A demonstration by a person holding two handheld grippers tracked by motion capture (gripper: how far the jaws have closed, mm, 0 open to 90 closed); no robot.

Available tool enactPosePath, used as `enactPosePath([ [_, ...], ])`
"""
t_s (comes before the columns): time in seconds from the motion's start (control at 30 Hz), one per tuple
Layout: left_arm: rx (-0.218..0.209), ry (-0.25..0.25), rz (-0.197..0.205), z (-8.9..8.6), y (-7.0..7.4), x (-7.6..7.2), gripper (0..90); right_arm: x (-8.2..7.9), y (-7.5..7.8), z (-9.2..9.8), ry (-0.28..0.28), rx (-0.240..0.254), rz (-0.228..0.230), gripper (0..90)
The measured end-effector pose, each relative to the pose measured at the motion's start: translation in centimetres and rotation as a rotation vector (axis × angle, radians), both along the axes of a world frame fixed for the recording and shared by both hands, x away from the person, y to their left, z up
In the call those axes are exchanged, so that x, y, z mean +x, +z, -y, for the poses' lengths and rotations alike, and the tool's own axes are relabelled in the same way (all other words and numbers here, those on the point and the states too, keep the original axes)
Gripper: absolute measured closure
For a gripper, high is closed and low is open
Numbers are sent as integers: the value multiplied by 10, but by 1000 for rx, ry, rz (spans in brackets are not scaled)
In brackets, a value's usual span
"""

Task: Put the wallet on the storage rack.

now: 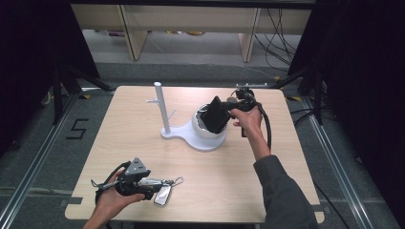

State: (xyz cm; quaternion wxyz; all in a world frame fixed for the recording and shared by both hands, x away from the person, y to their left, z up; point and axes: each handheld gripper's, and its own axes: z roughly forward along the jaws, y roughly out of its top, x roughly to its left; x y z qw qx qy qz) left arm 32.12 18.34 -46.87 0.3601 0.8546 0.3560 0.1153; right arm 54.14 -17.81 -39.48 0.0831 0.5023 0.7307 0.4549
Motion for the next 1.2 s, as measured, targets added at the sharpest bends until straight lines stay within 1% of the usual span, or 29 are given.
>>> enactPosePath([
  [0.03,5,2,2,0,0,0,305,0,-4,-2,-3,15,-16,823],
  [0.07,-3,3,1,0,0,0,305,1,-8,-2,1,33,-9,813],
  [0.1,2,6,0,0,0,0,304,1,-8,-2,-3,38,-15,799],
  [0.17,0,7,0,0,-1,0,304,1,-7,-1,-11,36,-17,779],
  [0.2,-1,-5,-2,0,0,0,304,1,-6,1,-8,21,-7,759],
  [0.23,-1,-4,-1,0,0,0,304,0,-6,1,-7,25,-12,727],
  [0.27,5,0,1,0,-1,0,303,-1,-3,5,-22,15,3,646],
  [0.3,-1,5,-2,0,-1,0,303,-1,-3,5,-22,15,3,646],
  [0.33,2,-2,-4,0,-1,0,303,-2,-2,6,-29,6,10,634],
  [0.37,4,-6,-4,0,-1,0,302,-4,1,7,-37,13,-5,584],
  [0.4,4,-6,-4,0,-1,0,302,-4,1,7,-37,13,-5,584],
  [0.43,4,-2,-2,0,-1,0,301,-6,4,14,-48,0,19,565],
  [0.53,3,-2,-4,0,-1,0,300,-10,8,17,-60,-17,20,542],
  [0.57,6,-4,-4,-1,-1,0,300,-13,11,19,-52,-27,34,525],
  [0.6,6,-4,-4,-1,-1,0,300,-13,11,19,-52,-27,34,525],
  [0.63,11,-1,-2,-1,-1,1,300,-16,13,23,-46,-36,54,514],
  [0.67,10,6,-2,-1,-2,1,300,-18,15,23,-49,-25,57,513],
  [0.7,4,4,-3,0,-2,0,300,-21,16,24,-47,-26,60,510],
  [0.73,4,4,-3,0,-2,0,300,-21,16,25,-37,-30,73,508],
  [0.8,5,-4,-5,0,-2,0,300,-24,17,26,-37,-34,74,503],
  [0.83,6,-4,-5,0,-2,0,300,-27,17,25,-44,-8,56,497],
  [0.9,7,4,-3,0,-2,0,299,-31,17,29,-27,-29,80,491],
  [0.93,9,-8,-5,-1,-1,0,299,-31,17,29,-27,-29,80,491],
  [1.0,13,-2,-3,-1,-1,1,299,-36,17,31,-30,-38,76,478],
  [1.03,13,8,-6,-2,-1,1,299,-41,17,34,-21,-43,92,470],
  [1.07,8,10,-5,-2,-1,1,299,-41,17,34,-21,-43,92,470],
  [1.1,2,2,-7,-2,-1,0,298,-46,17,36,-23,-29,91,464],
  [1.17,3,2,-8,-1,-1,0,298,-50,17,37,-20,-31,98,458],
  [1.2,4,3,-9,-1,-1,0,298,-58,17,39,-11,-30,107,453],
])
